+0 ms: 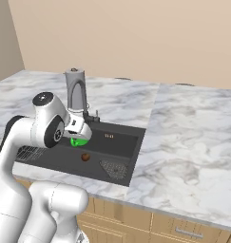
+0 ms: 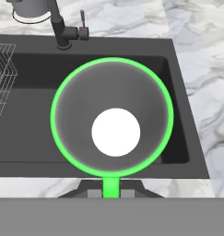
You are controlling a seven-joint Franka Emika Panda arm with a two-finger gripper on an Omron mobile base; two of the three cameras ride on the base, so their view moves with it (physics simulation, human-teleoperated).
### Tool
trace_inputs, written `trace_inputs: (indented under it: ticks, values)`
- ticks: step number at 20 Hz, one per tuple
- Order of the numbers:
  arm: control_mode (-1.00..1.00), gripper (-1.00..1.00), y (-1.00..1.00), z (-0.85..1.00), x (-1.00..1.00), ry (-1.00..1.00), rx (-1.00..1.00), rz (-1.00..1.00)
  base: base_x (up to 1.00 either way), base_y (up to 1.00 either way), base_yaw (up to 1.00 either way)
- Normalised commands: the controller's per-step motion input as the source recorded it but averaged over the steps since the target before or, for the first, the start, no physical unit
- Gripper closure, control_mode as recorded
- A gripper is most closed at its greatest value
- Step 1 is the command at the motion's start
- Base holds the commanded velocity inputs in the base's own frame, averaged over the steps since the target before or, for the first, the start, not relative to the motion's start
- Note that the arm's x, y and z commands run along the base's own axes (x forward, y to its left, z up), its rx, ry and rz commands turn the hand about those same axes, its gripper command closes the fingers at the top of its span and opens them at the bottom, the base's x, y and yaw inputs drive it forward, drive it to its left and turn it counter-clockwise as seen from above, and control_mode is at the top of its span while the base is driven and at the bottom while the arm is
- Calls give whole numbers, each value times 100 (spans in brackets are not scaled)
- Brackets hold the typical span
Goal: Pick the kettle and mug and place them in the sink. Then turn on the water.
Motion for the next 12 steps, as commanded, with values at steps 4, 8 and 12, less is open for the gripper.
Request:
trace_inputs:
  ticks: [4,8,12]
  values:
    - [100,100,0,0,0,0,0,0,45,-6,0]
    - [-100,100,-13,-4,36,0,0,2,12,-2,0]
    - [-100,100,-18,-6,33,0,0,10,0,0,0]
